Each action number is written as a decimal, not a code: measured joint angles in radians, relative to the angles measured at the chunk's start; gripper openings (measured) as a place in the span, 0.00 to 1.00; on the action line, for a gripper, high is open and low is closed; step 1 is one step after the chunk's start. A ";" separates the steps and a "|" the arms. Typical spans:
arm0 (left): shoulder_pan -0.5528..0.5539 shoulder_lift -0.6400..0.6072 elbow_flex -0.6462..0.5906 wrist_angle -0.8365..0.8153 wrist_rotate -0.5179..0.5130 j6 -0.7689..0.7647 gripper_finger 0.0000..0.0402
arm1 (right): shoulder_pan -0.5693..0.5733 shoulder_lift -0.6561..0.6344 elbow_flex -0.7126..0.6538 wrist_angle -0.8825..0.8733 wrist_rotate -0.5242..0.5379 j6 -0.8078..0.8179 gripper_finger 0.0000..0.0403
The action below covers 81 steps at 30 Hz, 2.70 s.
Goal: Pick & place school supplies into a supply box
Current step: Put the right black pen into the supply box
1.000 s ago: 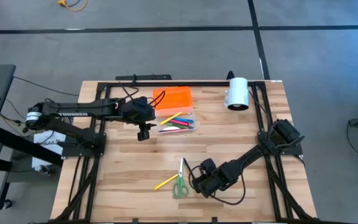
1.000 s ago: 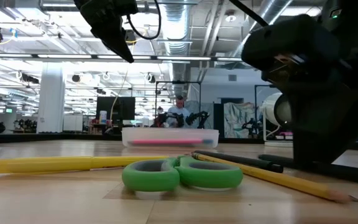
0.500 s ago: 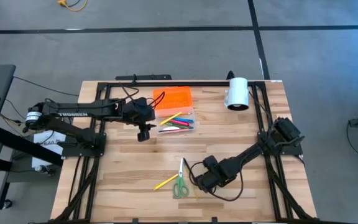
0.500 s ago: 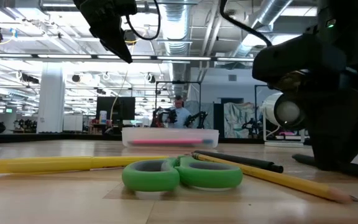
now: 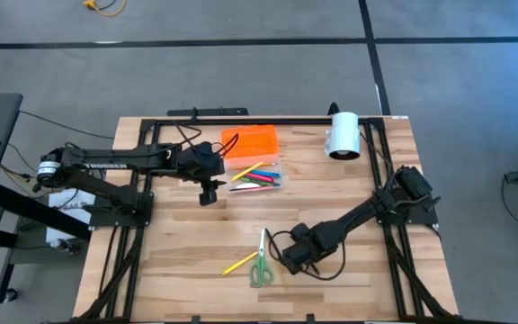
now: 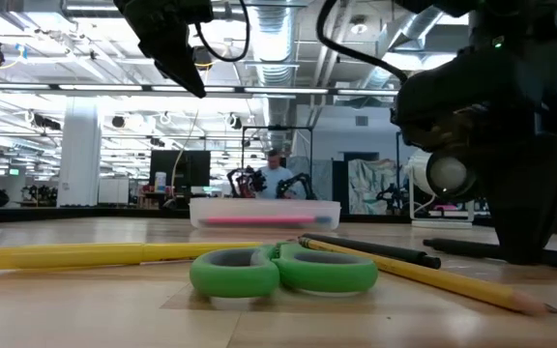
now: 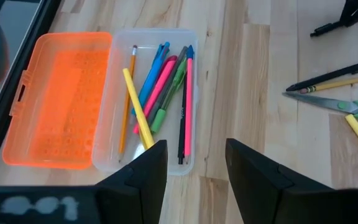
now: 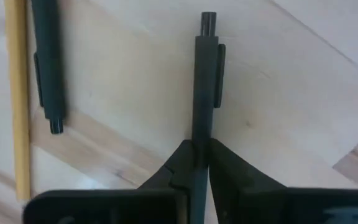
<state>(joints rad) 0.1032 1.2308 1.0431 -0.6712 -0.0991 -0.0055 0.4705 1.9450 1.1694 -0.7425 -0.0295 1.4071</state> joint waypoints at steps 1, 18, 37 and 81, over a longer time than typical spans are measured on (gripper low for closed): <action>0.000 0.000 0.000 0.000 0.000 -0.005 0.38 | -0.011 0.000 0.000 -0.001 -0.006 -0.034 0.04; -0.112 0.000 0.000 -0.115 -0.059 -0.186 0.38 | -0.199 0.000 -0.002 -0.080 -0.013 -0.459 0.06; -0.239 0.000 0.001 -0.156 -0.228 -0.358 0.38 | -0.307 0.000 -0.004 -0.084 -0.012 -0.683 0.09; -0.247 0.000 0.001 -0.297 -0.337 -0.425 0.38 | -0.315 -0.172 -0.008 -0.004 0.148 -0.709 0.03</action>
<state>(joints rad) -0.1436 1.2312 1.0439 -0.9680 -0.4358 -0.4309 0.1559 1.7728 1.1610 -0.7470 0.1188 0.6983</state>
